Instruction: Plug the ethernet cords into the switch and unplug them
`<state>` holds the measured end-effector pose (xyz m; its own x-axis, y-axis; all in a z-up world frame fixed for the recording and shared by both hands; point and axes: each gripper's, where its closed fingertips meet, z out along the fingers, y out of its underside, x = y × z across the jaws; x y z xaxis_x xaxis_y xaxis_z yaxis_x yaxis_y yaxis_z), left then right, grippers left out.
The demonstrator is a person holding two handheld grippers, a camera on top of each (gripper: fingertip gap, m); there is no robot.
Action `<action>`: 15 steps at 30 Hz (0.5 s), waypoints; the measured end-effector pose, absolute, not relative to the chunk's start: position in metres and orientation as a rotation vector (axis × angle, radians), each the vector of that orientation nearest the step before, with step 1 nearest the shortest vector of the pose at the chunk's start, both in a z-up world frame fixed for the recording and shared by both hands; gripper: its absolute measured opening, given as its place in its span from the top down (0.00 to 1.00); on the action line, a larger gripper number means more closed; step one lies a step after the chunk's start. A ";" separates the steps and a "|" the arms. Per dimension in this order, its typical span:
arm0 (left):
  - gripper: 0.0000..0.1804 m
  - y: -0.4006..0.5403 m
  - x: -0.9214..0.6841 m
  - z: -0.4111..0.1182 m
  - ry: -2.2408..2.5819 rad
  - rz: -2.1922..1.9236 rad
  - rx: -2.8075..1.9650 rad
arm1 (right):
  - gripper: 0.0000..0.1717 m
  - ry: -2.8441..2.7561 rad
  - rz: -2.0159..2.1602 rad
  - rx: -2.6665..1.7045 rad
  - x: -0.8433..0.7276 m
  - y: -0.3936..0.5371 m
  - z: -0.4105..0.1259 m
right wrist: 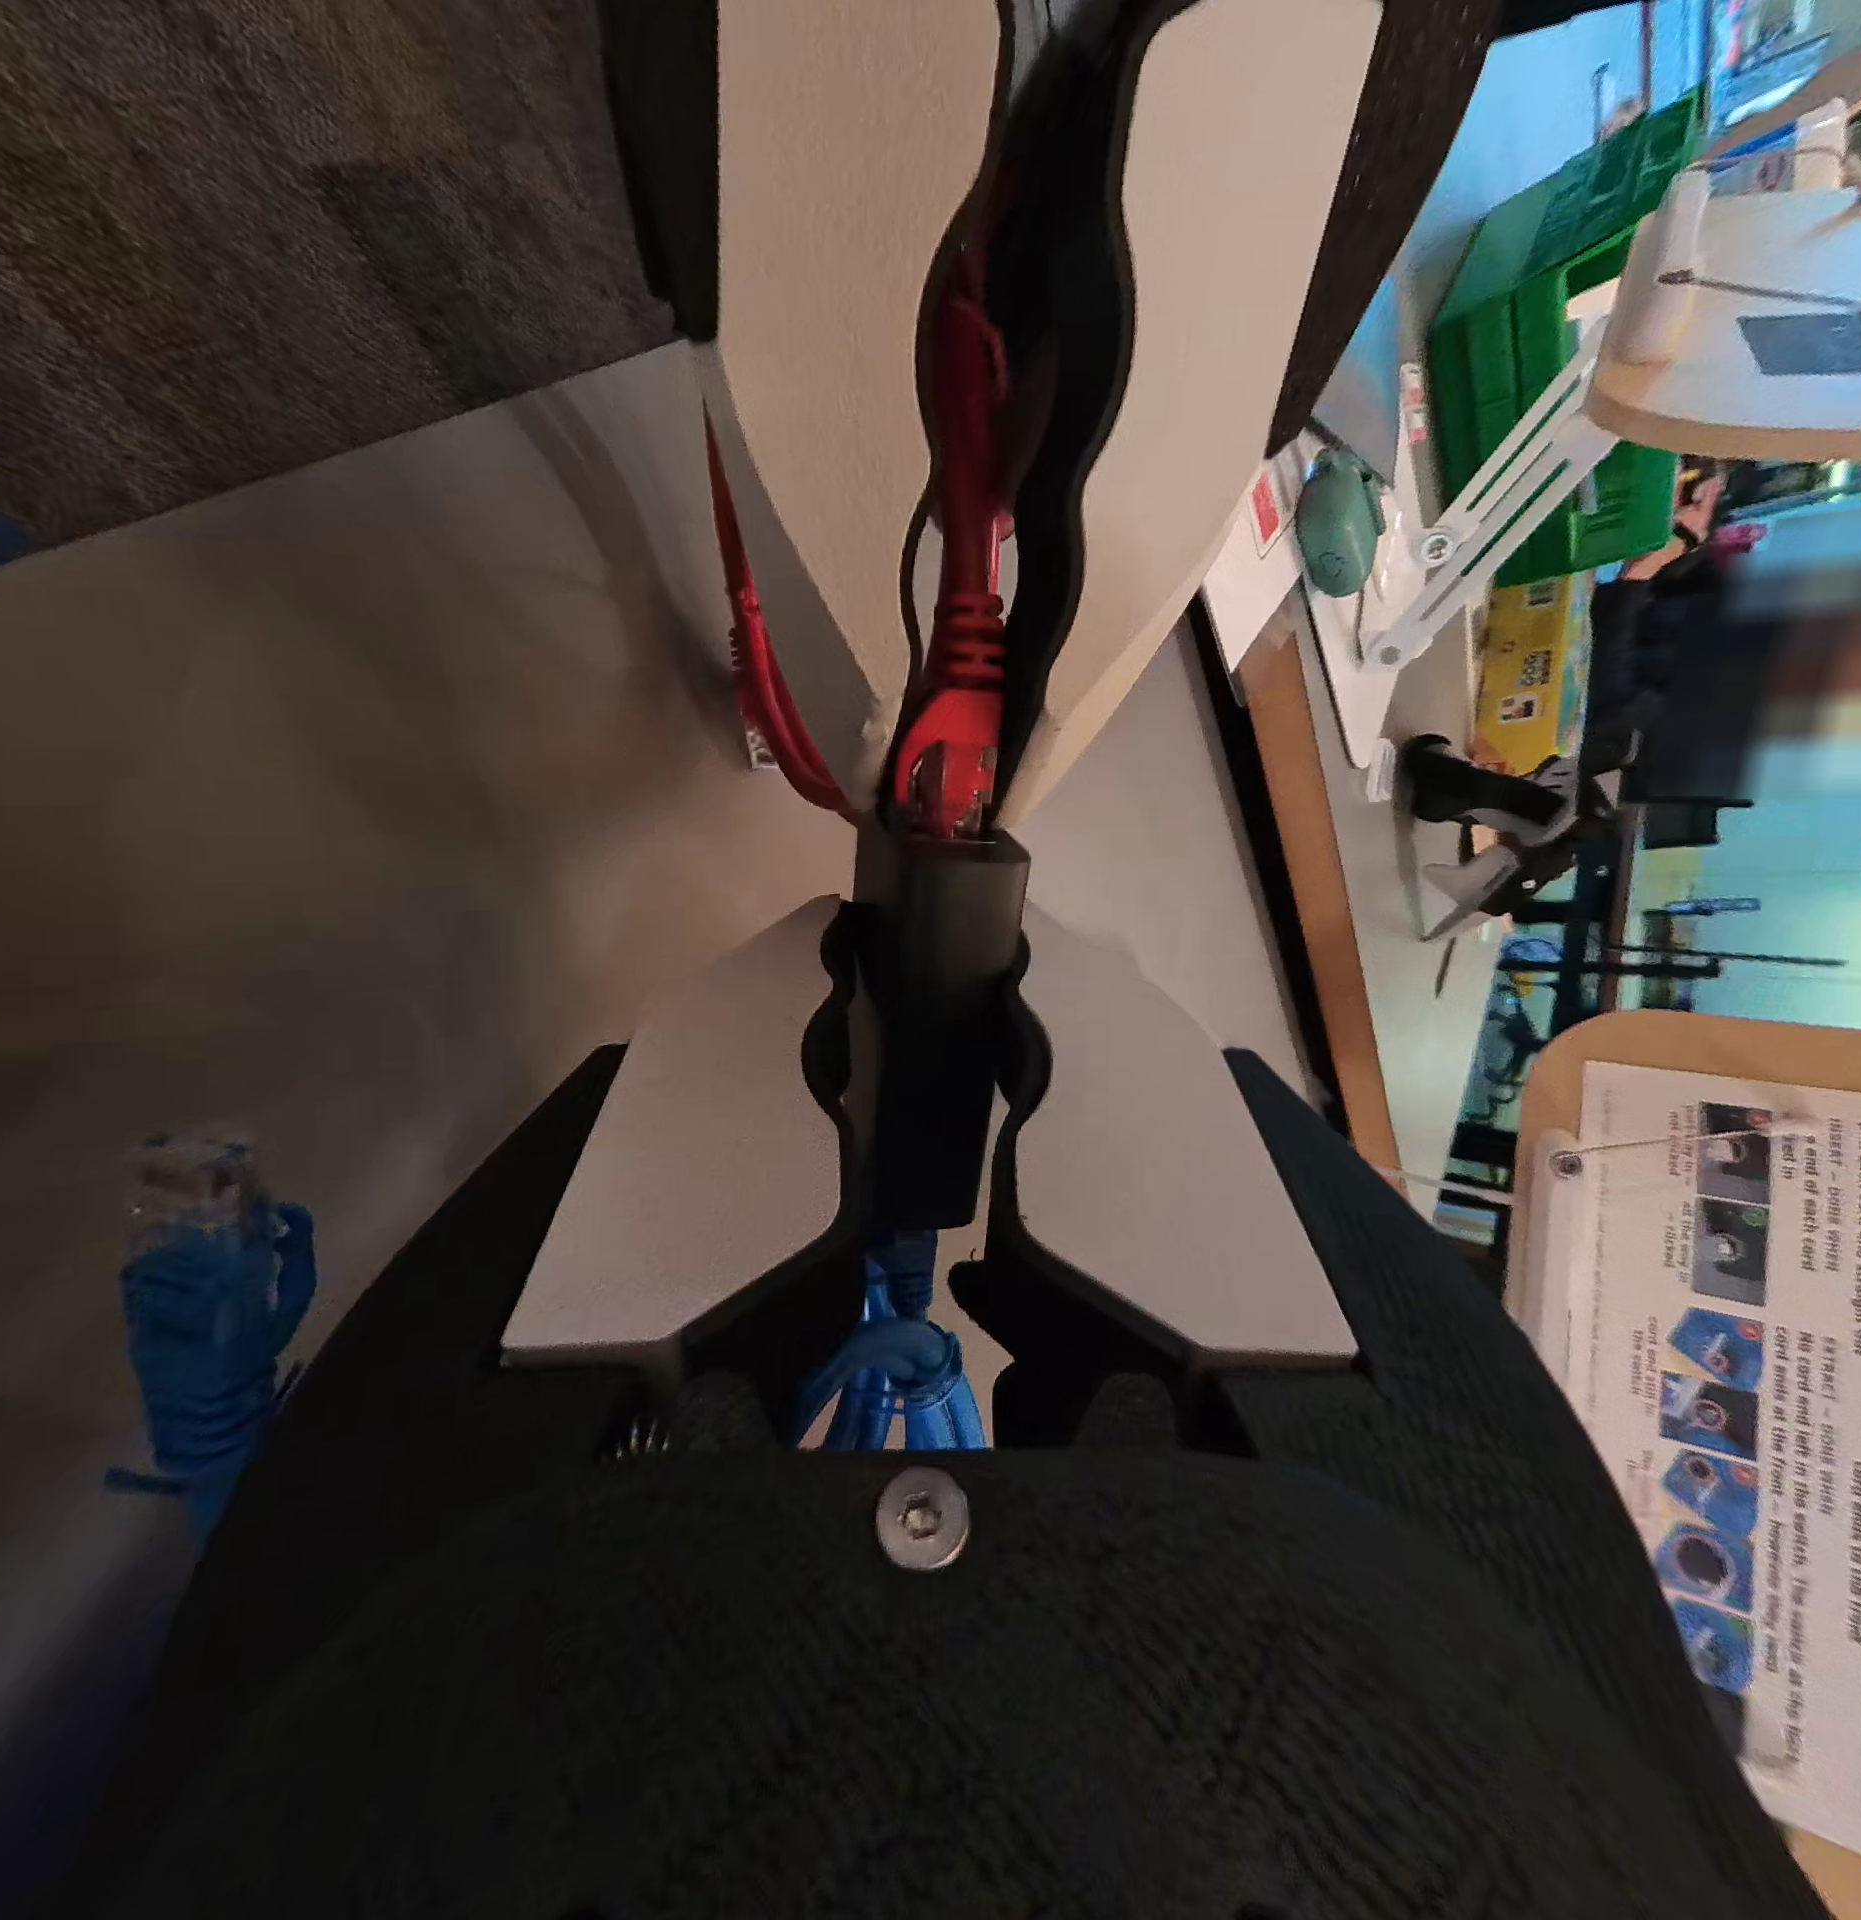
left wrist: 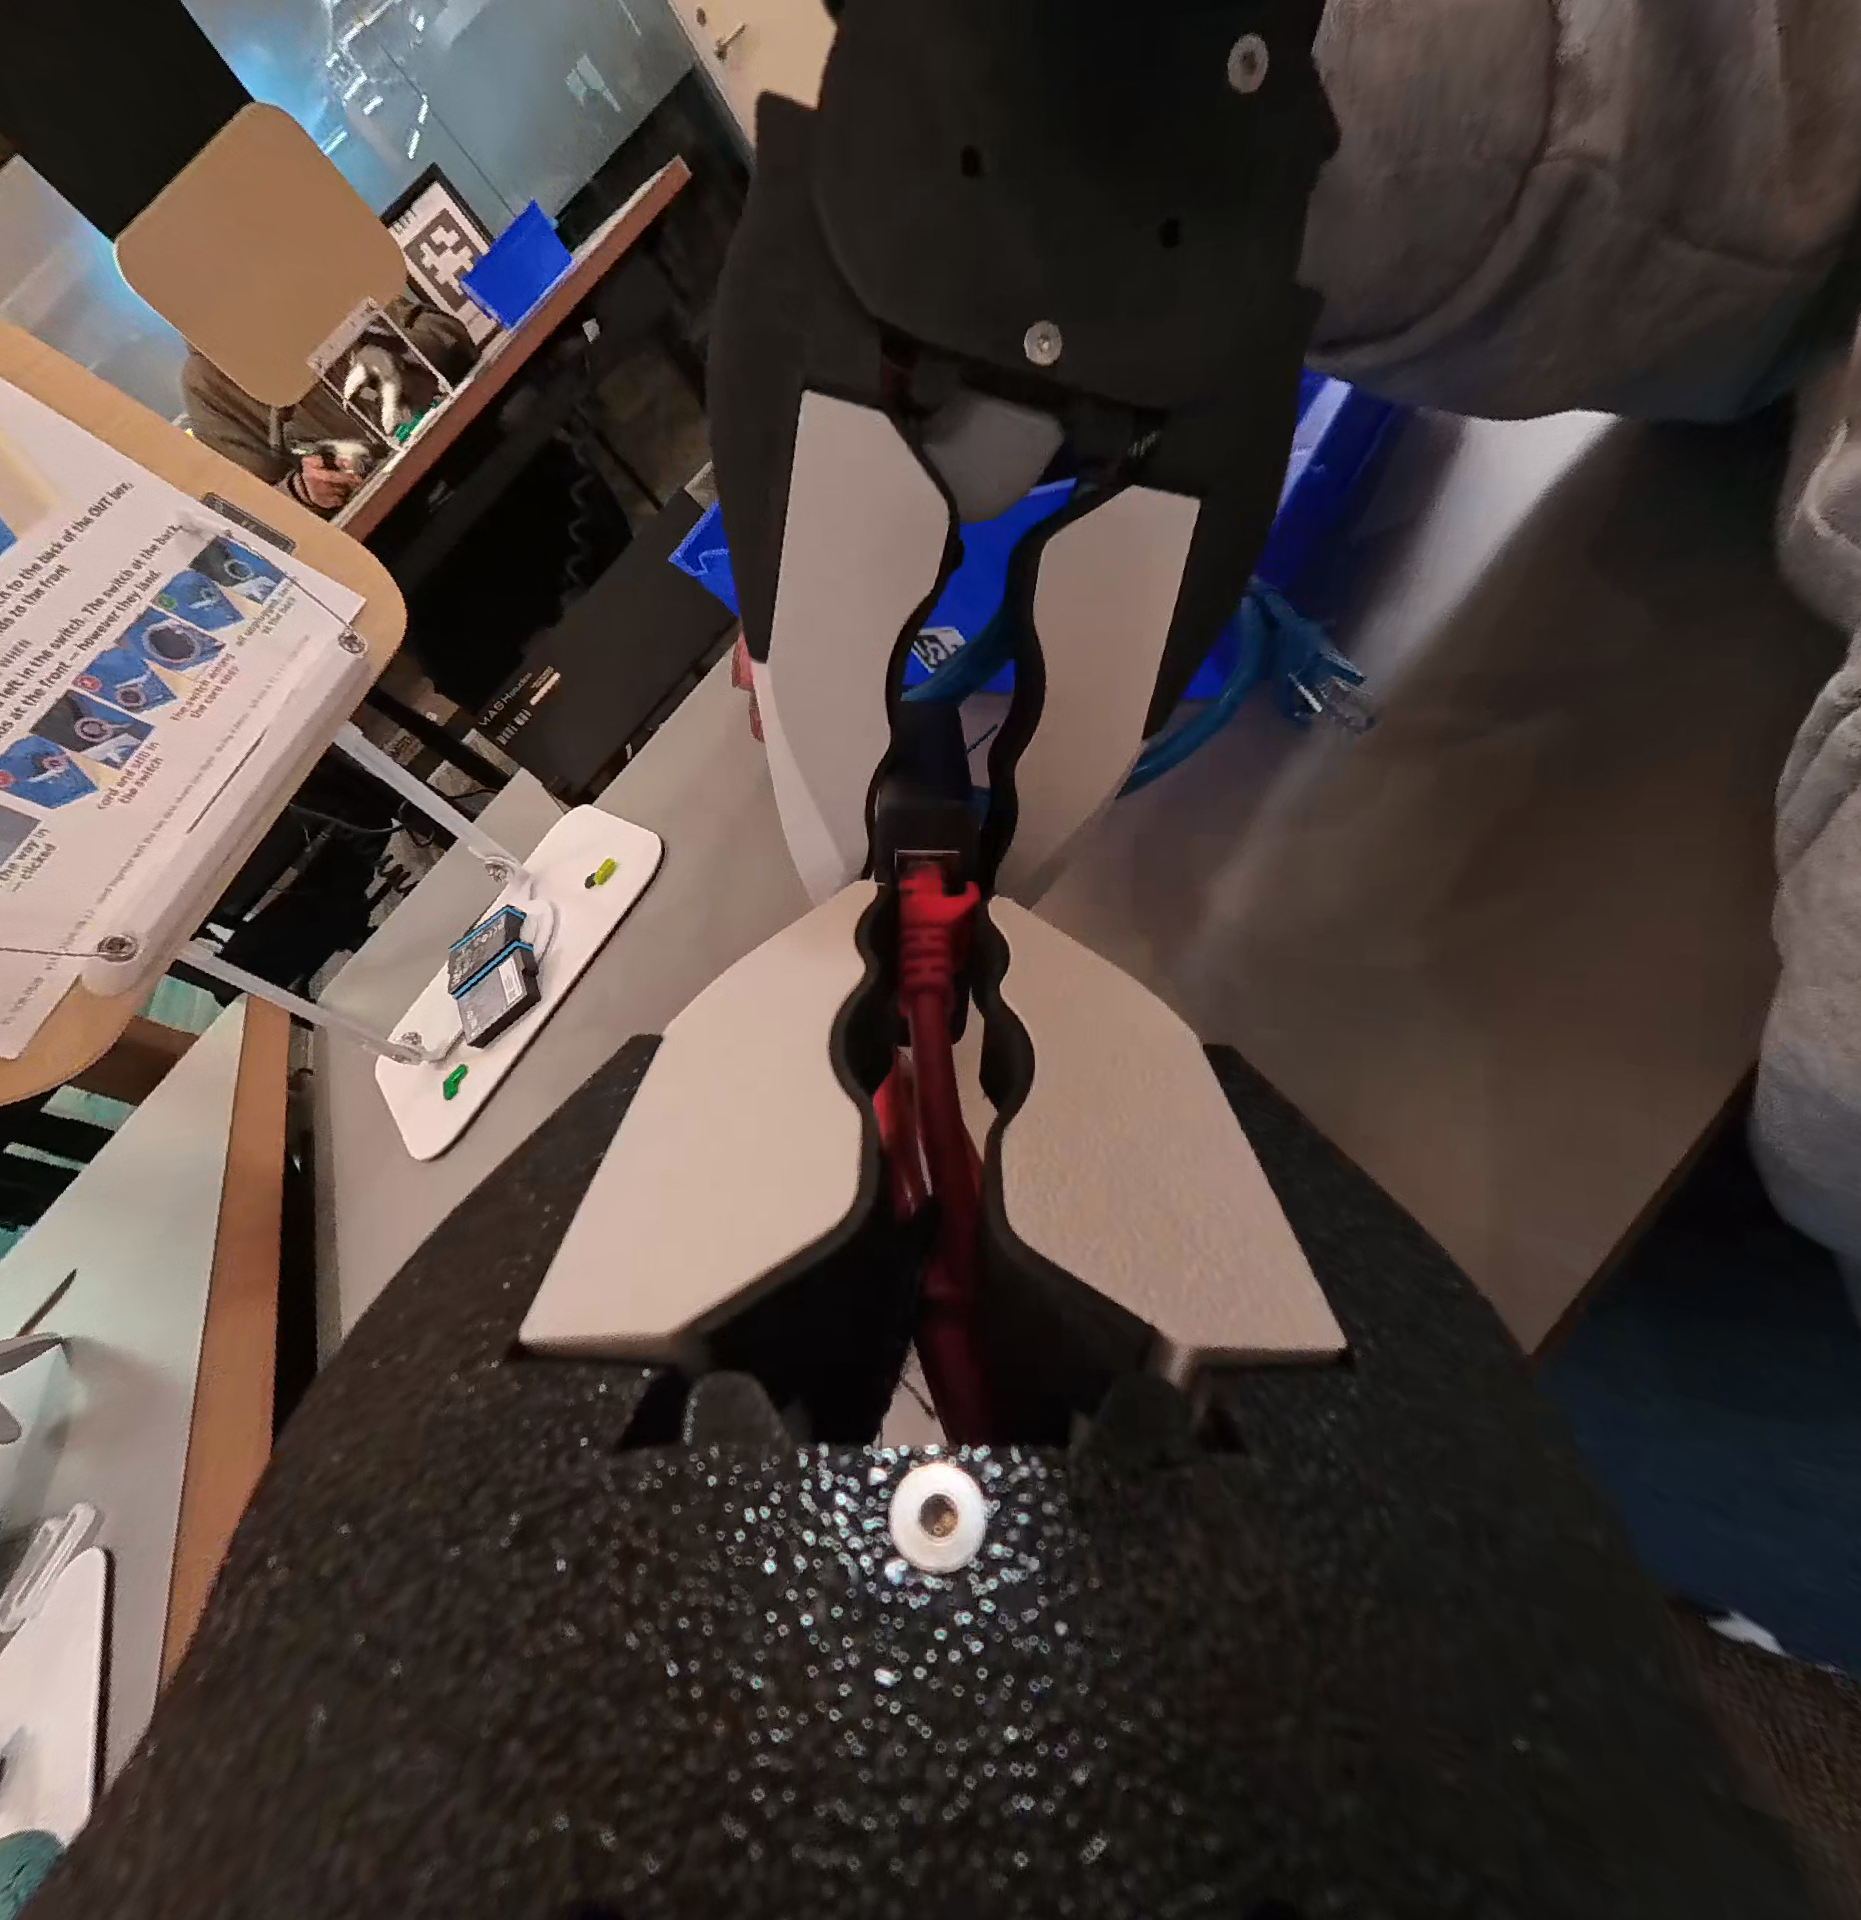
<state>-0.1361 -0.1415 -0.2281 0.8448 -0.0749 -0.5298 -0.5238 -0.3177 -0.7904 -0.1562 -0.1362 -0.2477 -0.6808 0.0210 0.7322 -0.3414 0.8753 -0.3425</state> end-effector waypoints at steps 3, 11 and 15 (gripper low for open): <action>0.93 -0.142 -0.135 -0.226 0.445 0.458 -1.831 | 0.85 -2.183 0.592 0.301 -0.155 -0.139 -0.244; 0.93 -0.140 -0.130 -0.230 0.457 0.397 -1.831 | 0.84 -2.205 0.667 0.330 -0.145 -0.149 -0.242; 0.93 -0.141 -0.132 -0.229 0.482 0.405 -1.828 | 0.86 -2.294 0.708 0.210 -0.147 -0.147 -0.245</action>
